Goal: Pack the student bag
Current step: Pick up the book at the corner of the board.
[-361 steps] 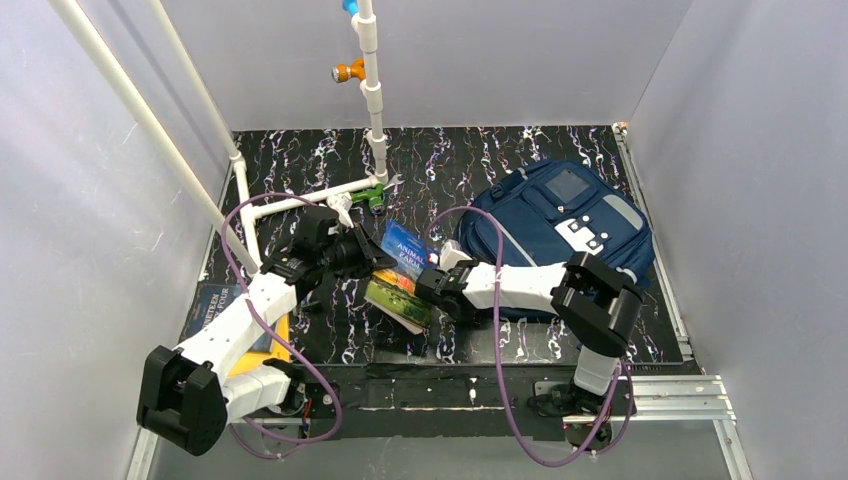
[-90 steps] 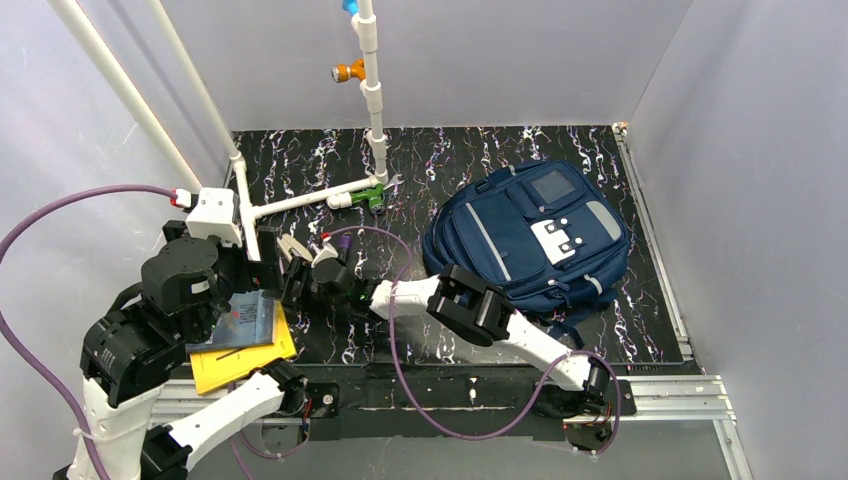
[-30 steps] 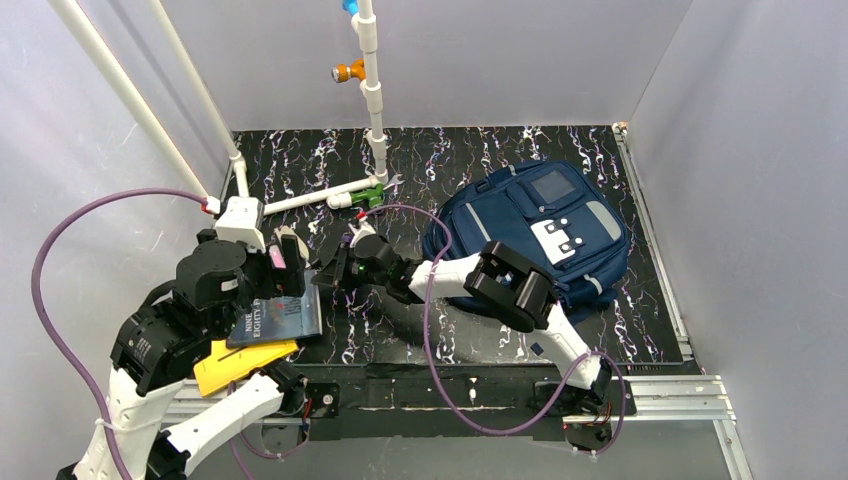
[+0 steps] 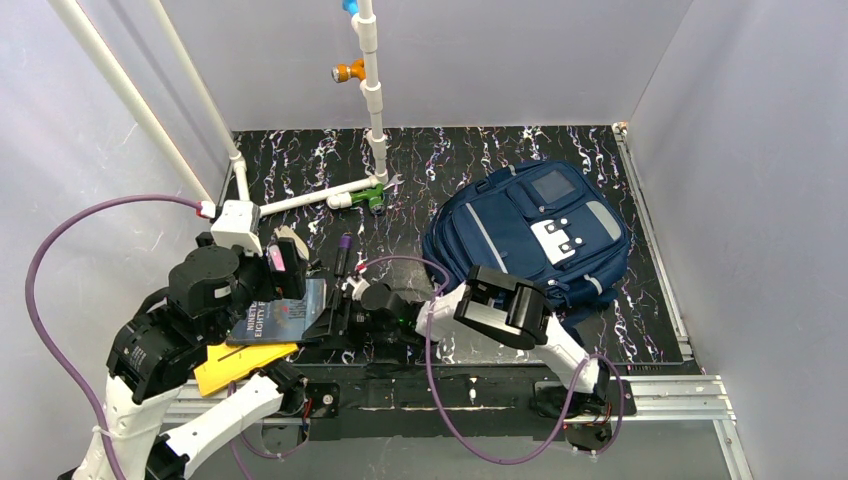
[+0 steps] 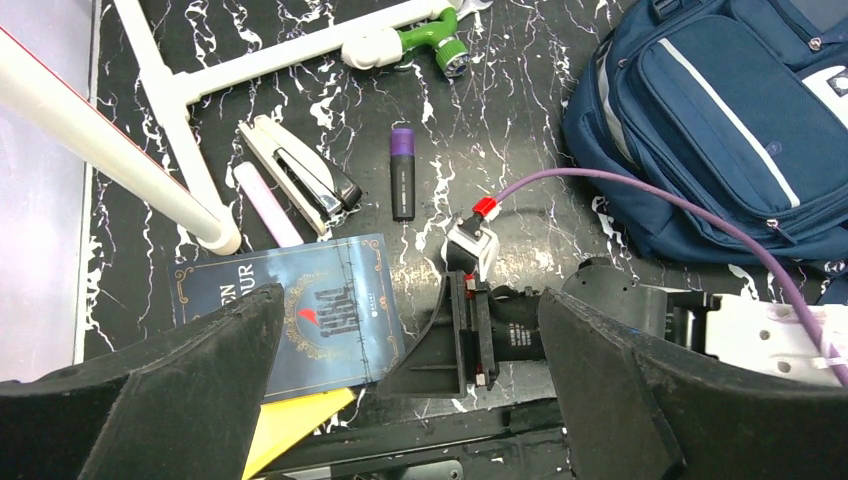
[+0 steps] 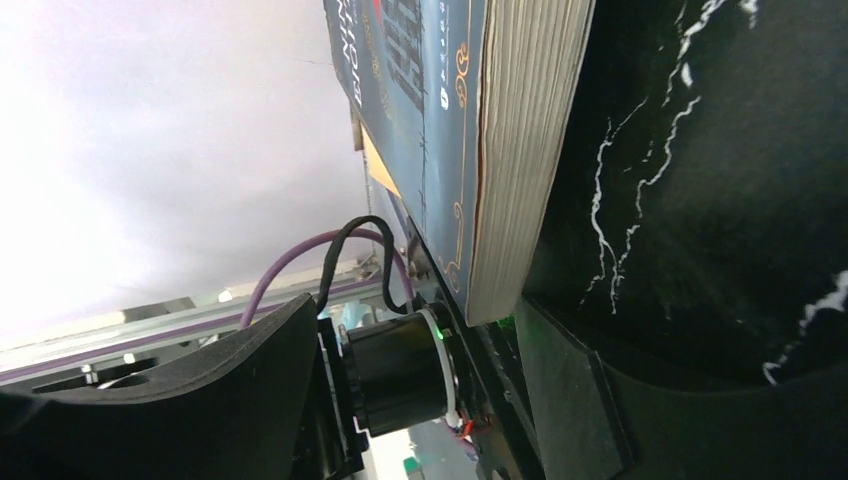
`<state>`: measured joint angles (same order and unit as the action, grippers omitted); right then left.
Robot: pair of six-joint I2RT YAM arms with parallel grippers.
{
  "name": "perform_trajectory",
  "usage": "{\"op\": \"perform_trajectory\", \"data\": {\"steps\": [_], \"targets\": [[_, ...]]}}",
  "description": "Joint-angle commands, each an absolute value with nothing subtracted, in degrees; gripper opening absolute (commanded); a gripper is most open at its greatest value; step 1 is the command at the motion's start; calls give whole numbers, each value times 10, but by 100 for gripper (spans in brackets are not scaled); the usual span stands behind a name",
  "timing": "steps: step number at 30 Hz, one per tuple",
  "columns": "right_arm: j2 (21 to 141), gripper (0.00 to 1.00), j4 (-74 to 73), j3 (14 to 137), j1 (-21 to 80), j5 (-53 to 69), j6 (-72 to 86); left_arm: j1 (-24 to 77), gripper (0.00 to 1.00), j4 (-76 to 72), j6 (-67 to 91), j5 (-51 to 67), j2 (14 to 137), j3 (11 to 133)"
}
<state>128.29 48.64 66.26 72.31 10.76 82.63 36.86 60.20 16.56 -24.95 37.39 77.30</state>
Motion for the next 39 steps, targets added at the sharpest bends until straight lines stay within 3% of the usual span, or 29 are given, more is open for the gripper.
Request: {"op": "perform_trajectory", "data": {"steps": [1,8,15,25,27,28,39], "targets": [[1323,80,527,678,722,97,847,366,98,598,169,-239,373,791],[1357,78,539,711,713,70,817,366,98,597,184,-231,362,790],[1379,65,527,735,699,67,791,366,98,592,194,-222,360,777],[1287,22,543,690,681,100,724,366,98,574,206,-213,358,757],[1241,4,571,664,671,121,735,366,98,568,206,-214,360,757],[1221,1,580,655,666,130,738,366,98,565,207,-215,361,758],[946,1,522,513,568,140,746,366,98,457,266,-188,377,772]]}}
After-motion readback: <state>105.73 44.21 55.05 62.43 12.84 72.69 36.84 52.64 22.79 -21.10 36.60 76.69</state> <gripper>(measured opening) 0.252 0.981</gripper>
